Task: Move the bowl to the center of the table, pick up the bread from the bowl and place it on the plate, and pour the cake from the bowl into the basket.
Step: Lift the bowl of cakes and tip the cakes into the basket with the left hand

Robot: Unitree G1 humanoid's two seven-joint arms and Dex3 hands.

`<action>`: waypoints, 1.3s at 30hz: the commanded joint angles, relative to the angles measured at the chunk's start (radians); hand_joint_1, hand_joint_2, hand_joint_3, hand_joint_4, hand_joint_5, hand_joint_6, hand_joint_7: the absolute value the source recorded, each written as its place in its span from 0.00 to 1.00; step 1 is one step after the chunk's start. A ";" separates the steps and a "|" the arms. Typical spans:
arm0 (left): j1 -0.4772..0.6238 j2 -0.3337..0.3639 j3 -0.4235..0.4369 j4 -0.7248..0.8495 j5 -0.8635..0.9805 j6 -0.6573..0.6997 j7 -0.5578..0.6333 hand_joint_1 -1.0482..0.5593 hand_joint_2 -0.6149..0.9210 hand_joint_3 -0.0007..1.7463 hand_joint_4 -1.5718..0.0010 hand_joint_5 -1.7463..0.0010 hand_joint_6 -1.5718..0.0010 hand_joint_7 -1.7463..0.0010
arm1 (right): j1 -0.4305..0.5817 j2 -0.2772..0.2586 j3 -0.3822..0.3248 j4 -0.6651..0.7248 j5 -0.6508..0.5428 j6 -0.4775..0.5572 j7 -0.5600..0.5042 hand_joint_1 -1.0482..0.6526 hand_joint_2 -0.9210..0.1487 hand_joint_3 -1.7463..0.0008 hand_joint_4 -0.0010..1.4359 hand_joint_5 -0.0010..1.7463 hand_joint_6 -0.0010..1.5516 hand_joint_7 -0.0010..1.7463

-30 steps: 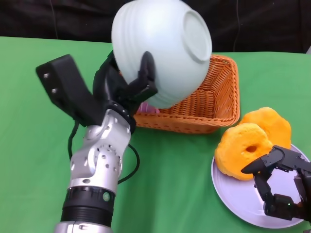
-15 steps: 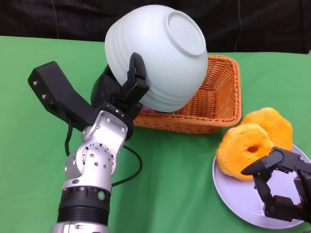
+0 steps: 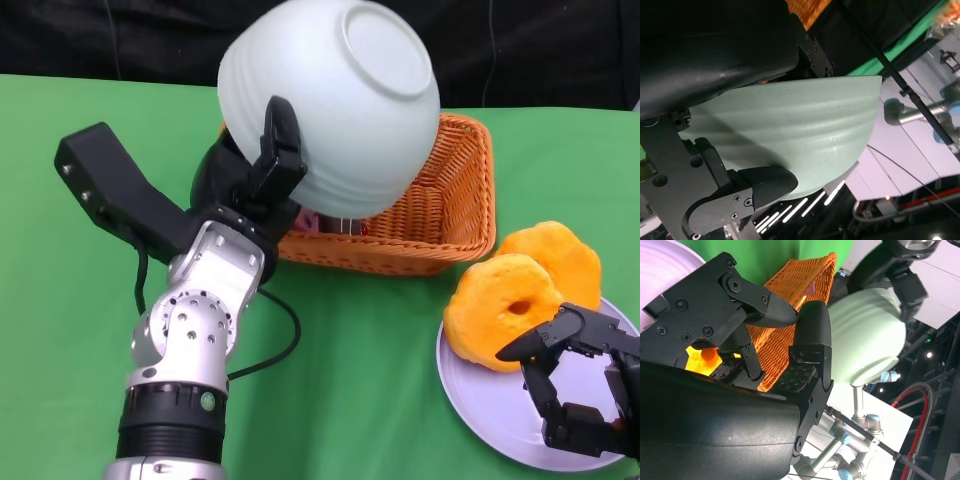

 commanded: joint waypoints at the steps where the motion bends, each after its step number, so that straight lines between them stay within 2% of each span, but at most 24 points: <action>1: -0.041 -0.126 -0.004 -0.023 -0.017 -0.005 0.001 0.44 0.55 0.99 0.29 0.00 0.46 0.00 | 0.010 -0.016 -0.004 -0.007 0.013 -0.002 0.003 0.55 0.47 0.34 0.61 0.87 0.60 0.61; 7: -0.040 -0.123 -0.008 -0.023 -0.022 -0.007 0.003 0.44 0.55 0.99 0.29 0.00 0.46 0.00 | 0.010 -0.016 -0.003 -0.007 0.013 -0.002 0.003 0.55 0.47 0.34 0.61 0.87 0.60 0.61; 12: 0.014 -0.124 -0.054 -0.190 -0.076 0.008 -0.033 0.43 0.58 0.95 0.29 0.00 0.47 0.00 | 0.008 -0.021 -0.007 -0.006 0.004 0.002 -0.001 0.54 0.46 0.34 0.61 0.87 0.60 0.61; 25: 0.066 -0.127 -0.099 -0.287 -0.080 0.011 -0.027 0.43 0.58 0.94 0.29 0.00 0.45 0.00 | 0.003 -0.025 -0.002 0.007 0.022 -0.003 0.007 0.54 0.44 0.36 0.60 0.88 0.59 0.63; 29: 0.122 -0.081 -0.179 -0.364 0.060 -0.028 -0.074 0.45 0.59 0.96 0.29 0.00 0.42 0.00 | 0.008 -0.030 -0.006 0.000 0.018 0.000 0.008 0.54 0.43 0.37 0.60 0.87 0.59 0.63; 36: 0.178 -0.067 -0.226 -0.407 0.210 -0.087 -0.143 0.48 0.62 0.97 0.29 0.00 0.43 0.00 | 0.004 -0.032 -0.009 0.007 0.020 -0.007 0.010 0.53 0.43 0.37 0.61 0.87 0.59 0.63; 39: 0.213 -0.034 -0.260 -0.437 0.311 -0.135 -0.180 0.49 0.61 0.96 0.30 0.00 0.43 0.00 | 0.005 -0.033 -0.007 0.003 0.023 0.000 0.014 0.53 0.43 0.37 0.61 0.87 0.59 0.62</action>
